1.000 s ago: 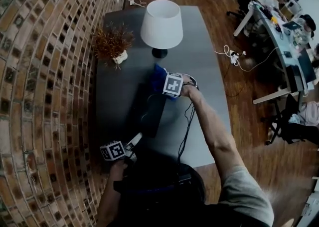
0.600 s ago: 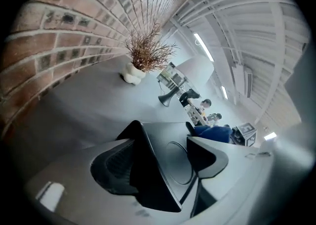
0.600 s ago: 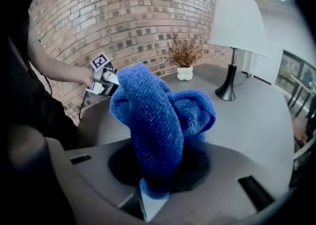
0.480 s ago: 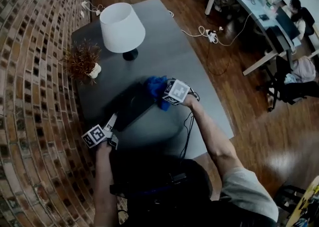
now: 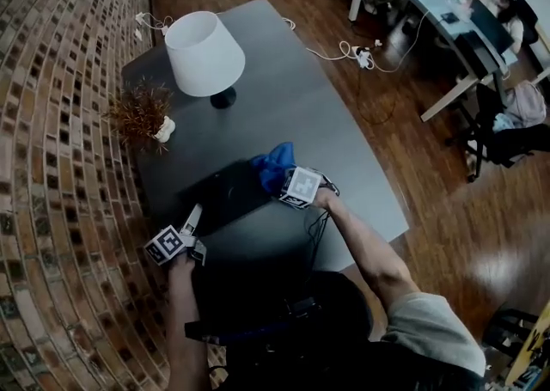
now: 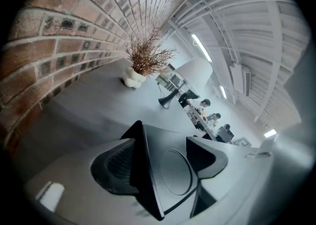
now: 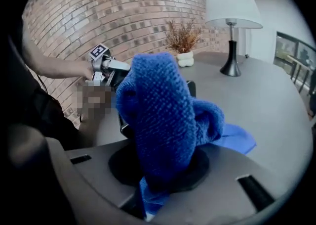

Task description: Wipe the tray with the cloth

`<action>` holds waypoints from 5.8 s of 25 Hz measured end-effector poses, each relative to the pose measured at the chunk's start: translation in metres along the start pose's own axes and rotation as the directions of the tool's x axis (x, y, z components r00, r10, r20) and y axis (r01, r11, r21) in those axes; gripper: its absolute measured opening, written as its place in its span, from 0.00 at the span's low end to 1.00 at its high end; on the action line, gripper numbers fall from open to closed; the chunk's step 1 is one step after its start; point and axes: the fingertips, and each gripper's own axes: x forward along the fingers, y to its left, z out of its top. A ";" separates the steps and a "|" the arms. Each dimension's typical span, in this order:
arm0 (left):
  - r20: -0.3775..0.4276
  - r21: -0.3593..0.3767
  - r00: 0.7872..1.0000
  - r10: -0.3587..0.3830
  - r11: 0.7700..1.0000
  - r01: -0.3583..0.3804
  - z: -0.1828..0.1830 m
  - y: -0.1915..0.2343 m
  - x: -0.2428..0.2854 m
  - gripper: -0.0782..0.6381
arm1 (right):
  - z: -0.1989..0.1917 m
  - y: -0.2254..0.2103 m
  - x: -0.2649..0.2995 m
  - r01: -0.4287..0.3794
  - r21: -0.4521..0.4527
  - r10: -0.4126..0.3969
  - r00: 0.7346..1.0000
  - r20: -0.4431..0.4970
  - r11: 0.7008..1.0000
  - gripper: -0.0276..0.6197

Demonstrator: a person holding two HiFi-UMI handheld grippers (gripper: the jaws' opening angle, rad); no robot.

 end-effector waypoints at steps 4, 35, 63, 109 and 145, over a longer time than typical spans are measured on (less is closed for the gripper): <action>0.018 0.211 1.000 0.025 0.977 -0.029 0.012 -0.034 -0.027 0.54 | -0.001 -0.029 -0.020 0.169 -0.076 -0.167 0.986 0.023 0.983 0.17; -0.184 0.221 0.973 -0.138 0.959 0.178 -0.093 -0.137 0.038 0.54 | 0.011 -0.059 0.027 0.109 -0.710 -0.349 0.915 -0.201 0.695 0.17; 0.083 -0.185 0.997 -0.003 0.983 0.018 -0.077 -0.037 -0.020 0.59 | 0.070 -0.037 0.017 -0.241 -0.526 -0.003 0.907 -0.421 0.815 0.16; -0.172 -0.006 0.985 -0.027 1.000 0.027 -0.150 -0.064 -0.079 0.59 | 0.045 -0.053 -0.003 0.309 0.029 -0.310 0.949 0.056 0.951 0.36; -0.252 0.021 0.965 -0.073 0.996 0.081 -0.165 -0.087 -0.053 0.62 | -0.011 0.061 -0.008 0.075 -0.003 -0.075 0.997 0.016 0.997 0.35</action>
